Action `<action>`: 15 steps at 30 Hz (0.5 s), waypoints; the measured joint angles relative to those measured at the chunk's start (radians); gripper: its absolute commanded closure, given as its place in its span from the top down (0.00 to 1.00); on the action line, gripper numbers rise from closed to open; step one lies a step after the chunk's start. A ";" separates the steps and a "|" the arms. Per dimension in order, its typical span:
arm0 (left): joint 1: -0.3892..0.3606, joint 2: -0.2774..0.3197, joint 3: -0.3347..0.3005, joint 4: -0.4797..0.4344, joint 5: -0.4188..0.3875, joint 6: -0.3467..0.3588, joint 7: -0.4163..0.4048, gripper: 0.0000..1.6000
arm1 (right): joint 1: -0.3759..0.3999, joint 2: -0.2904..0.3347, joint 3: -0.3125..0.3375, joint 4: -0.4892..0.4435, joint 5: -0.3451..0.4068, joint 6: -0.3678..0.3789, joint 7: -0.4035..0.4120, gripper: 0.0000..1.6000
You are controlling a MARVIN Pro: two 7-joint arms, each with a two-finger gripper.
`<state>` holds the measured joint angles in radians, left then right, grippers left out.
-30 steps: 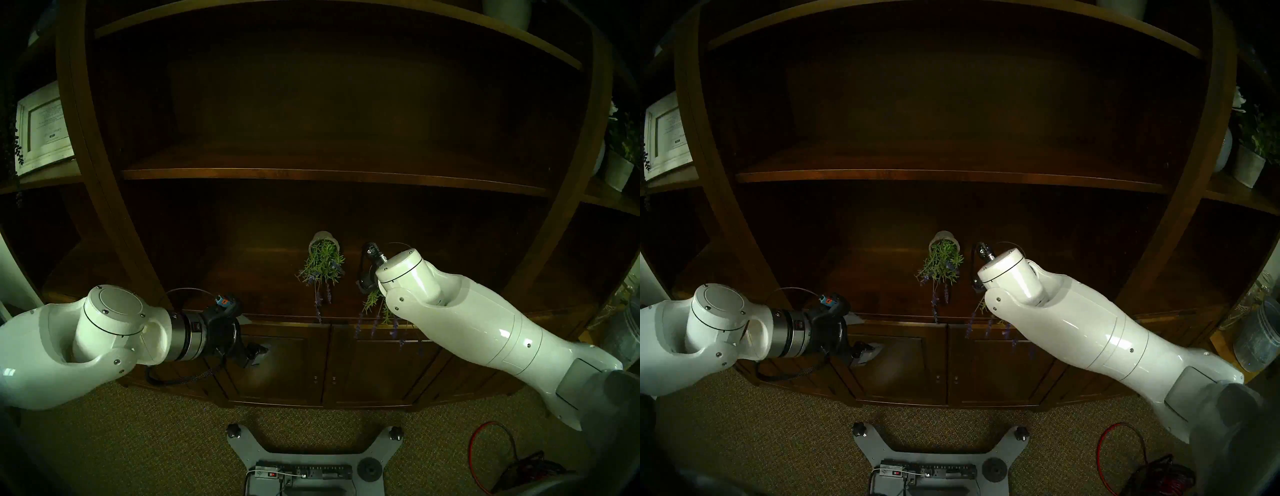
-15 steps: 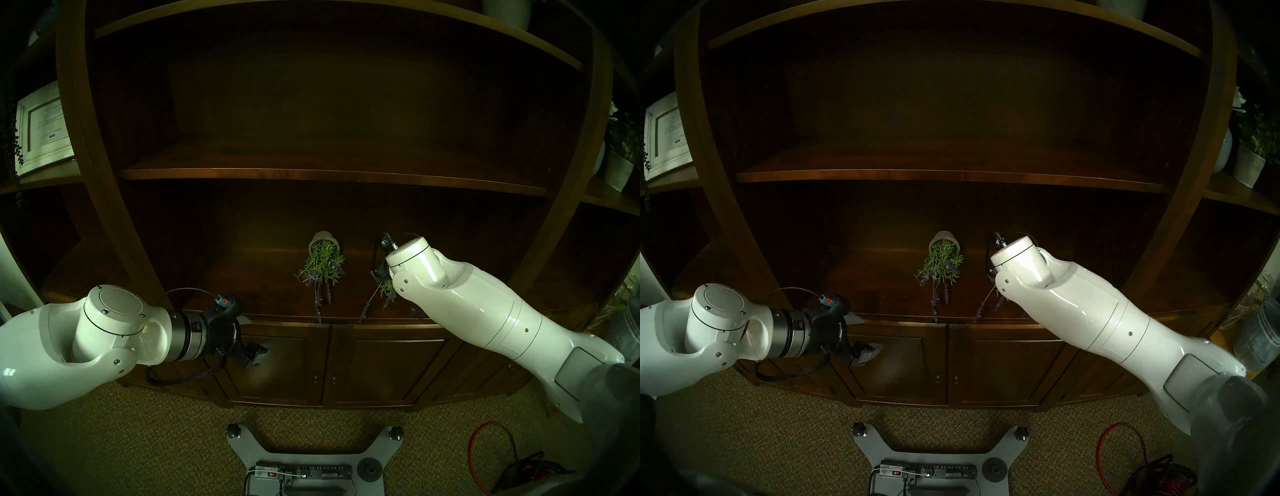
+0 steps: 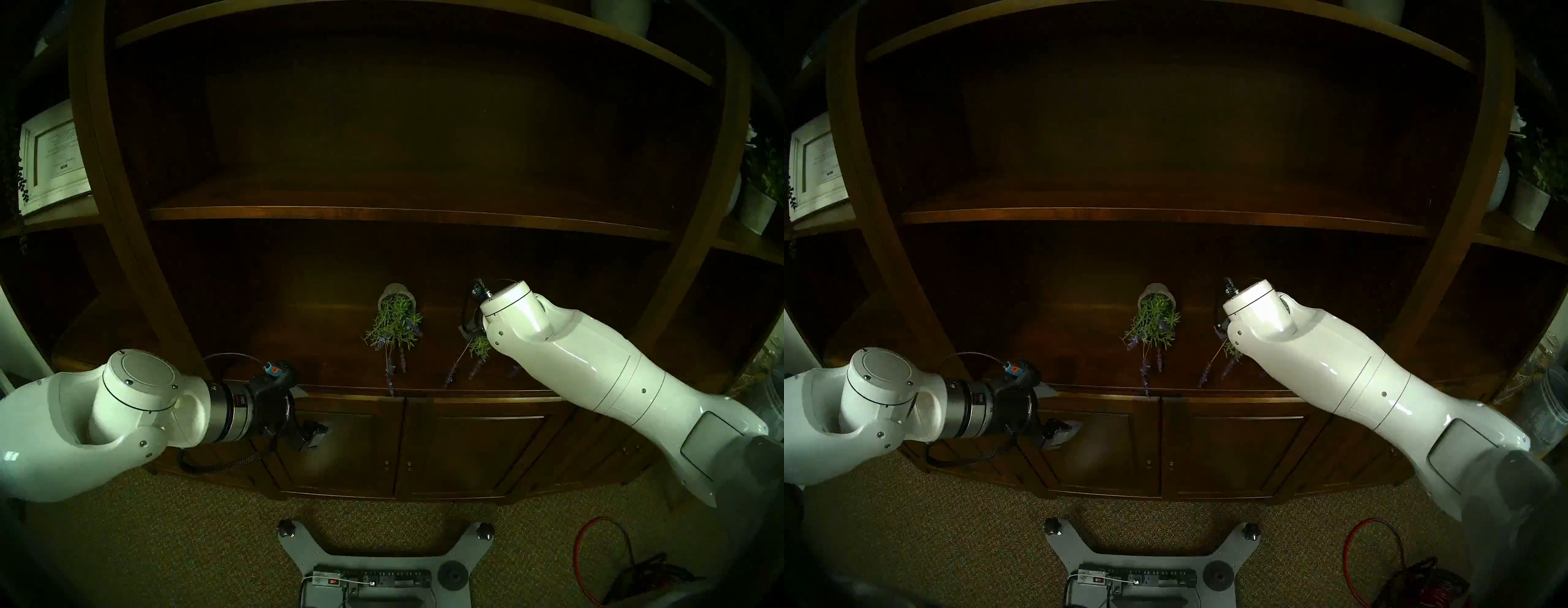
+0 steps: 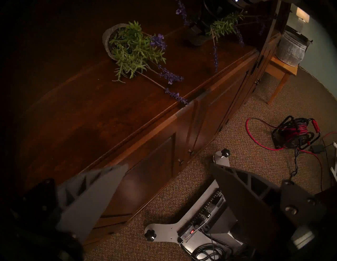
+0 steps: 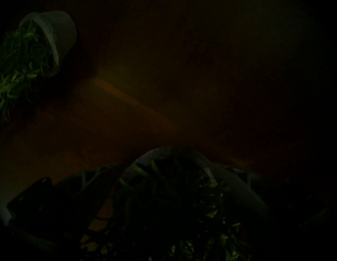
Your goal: Place the fake decorative plant upright
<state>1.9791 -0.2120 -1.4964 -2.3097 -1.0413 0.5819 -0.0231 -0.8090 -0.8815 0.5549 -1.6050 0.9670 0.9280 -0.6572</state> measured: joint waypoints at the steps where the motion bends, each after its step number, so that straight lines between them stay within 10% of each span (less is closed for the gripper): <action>1: 0.000 0.000 0.000 0.000 0.000 0.000 0.000 1.00 | 0.006 0.003 -0.009 0.001 -0.007 0.001 0.011 1.00; 15: 0.000 0.000 0.000 0.000 0.000 0.000 0.000 1.00 | 0.102 0.087 -0.177 -0.070 -0.160 0.025 0.195 1.00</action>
<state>1.9791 -0.2120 -1.4962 -2.3097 -1.0413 0.5819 -0.0231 -0.7068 -0.7949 0.3781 -1.6747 0.8065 0.9529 -0.4621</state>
